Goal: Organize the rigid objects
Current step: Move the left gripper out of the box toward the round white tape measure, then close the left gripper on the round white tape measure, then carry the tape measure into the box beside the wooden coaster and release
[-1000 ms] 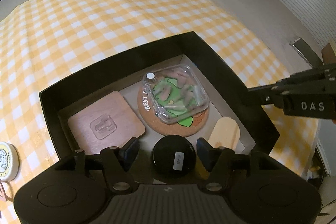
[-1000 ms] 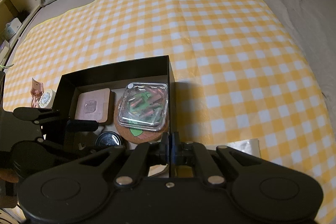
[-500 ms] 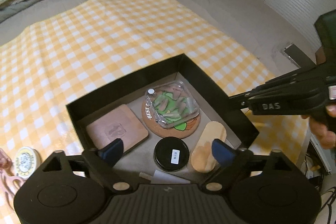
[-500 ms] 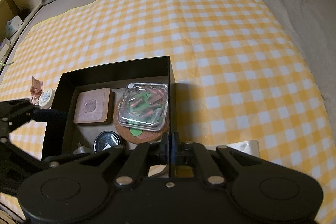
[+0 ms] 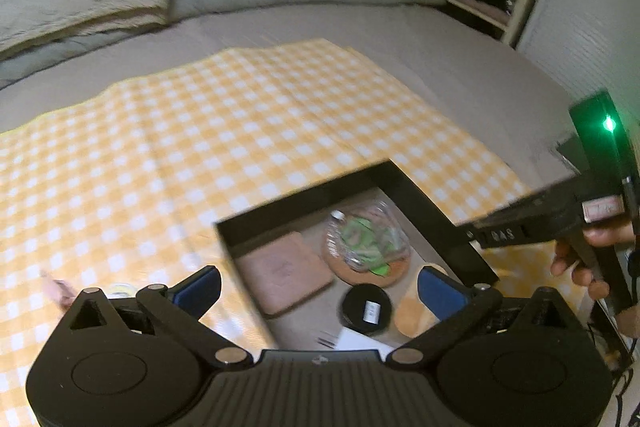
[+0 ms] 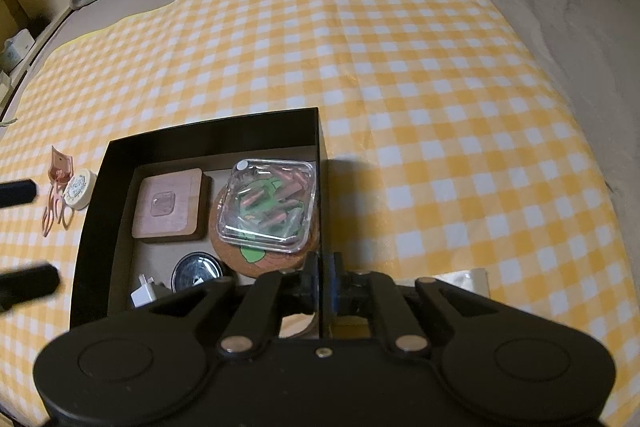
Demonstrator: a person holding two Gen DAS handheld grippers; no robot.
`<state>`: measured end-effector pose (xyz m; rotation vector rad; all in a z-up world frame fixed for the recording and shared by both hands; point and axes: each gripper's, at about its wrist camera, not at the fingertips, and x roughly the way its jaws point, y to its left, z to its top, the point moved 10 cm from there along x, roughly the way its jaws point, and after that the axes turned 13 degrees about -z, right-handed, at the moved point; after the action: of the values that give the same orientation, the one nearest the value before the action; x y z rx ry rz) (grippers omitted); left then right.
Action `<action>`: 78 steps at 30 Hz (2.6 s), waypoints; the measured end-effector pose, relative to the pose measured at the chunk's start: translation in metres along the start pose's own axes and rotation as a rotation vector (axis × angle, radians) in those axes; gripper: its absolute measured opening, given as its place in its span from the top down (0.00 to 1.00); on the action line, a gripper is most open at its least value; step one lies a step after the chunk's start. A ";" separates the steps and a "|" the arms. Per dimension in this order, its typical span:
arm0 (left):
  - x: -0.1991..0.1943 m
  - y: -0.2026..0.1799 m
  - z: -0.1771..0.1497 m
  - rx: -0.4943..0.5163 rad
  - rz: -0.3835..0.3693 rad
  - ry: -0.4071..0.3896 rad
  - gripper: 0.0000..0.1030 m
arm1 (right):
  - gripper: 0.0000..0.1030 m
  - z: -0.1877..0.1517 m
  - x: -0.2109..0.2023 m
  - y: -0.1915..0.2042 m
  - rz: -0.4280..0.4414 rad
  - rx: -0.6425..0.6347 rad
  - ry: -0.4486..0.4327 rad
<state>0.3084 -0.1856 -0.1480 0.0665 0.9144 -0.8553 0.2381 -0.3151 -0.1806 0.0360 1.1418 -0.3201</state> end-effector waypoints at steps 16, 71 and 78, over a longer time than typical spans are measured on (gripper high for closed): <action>-0.036 0.127 0.004 -0.199 0.226 -0.140 0.00 | 0.94 0.000 0.003 -0.001 -0.003 0.004 0.012; 0.009 0.164 -0.016 -0.161 0.148 0.050 0.45 | 0.97 -0.004 -0.004 0.006 0.014 -0.014 0.015; -0.006 0.096 0.009 -0.038 0.004 -0.018 0.45 | 0.97 -0.004 -0.004 0.005 0.011 -0.017 0.014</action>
<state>0.3774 -0.1200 -0.1658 0.0279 0.9132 -0.8332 0.2341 -0.3085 -0.1793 0.0292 1.1577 -0.3007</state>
